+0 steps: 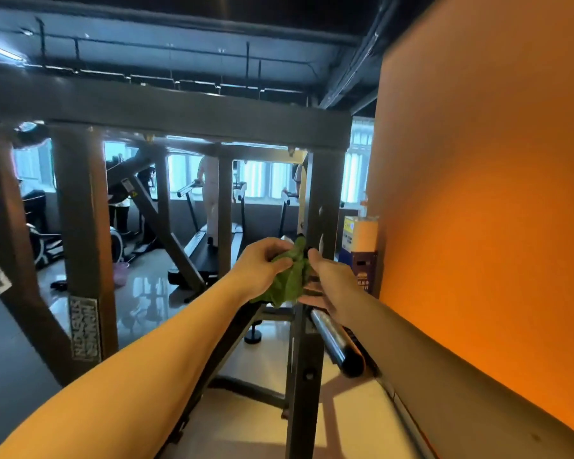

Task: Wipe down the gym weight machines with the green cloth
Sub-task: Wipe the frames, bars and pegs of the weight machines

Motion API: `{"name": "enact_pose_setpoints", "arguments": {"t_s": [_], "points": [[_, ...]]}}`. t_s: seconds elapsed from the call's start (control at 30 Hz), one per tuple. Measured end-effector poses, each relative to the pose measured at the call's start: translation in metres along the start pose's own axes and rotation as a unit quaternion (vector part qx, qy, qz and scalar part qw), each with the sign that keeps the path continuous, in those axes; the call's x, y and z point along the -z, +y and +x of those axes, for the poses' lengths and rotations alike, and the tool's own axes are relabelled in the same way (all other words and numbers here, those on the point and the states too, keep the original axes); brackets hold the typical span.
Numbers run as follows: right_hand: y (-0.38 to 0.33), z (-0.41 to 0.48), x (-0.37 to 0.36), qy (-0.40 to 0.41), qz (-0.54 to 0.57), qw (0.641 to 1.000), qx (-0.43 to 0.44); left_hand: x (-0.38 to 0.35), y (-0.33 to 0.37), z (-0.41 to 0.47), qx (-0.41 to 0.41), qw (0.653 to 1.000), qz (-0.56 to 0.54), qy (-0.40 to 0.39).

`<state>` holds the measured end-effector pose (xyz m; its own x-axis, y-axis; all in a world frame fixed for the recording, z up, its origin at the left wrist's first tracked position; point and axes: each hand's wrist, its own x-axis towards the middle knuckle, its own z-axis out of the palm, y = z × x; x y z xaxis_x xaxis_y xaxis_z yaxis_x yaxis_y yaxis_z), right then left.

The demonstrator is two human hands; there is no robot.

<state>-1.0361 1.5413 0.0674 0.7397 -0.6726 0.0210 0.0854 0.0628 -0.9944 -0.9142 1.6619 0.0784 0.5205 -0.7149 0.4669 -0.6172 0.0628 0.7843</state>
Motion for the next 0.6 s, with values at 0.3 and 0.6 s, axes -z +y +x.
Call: {"name": "enact_pose_setpoints", "arguments": {"t_s": [0.3,0.6], "points": [[-0.069,0.103,-0.009,0.21,0.036,0.958,0.191,0.018,0.005,0.13,-0.059,0.987,-0.142,-0.039],[-0.164,0.151,-0.003,0.373,-0.321,0.758,0.429,-0.01,-0.011,0.212,-0.104,0.991,-0.071,0.042]]}}
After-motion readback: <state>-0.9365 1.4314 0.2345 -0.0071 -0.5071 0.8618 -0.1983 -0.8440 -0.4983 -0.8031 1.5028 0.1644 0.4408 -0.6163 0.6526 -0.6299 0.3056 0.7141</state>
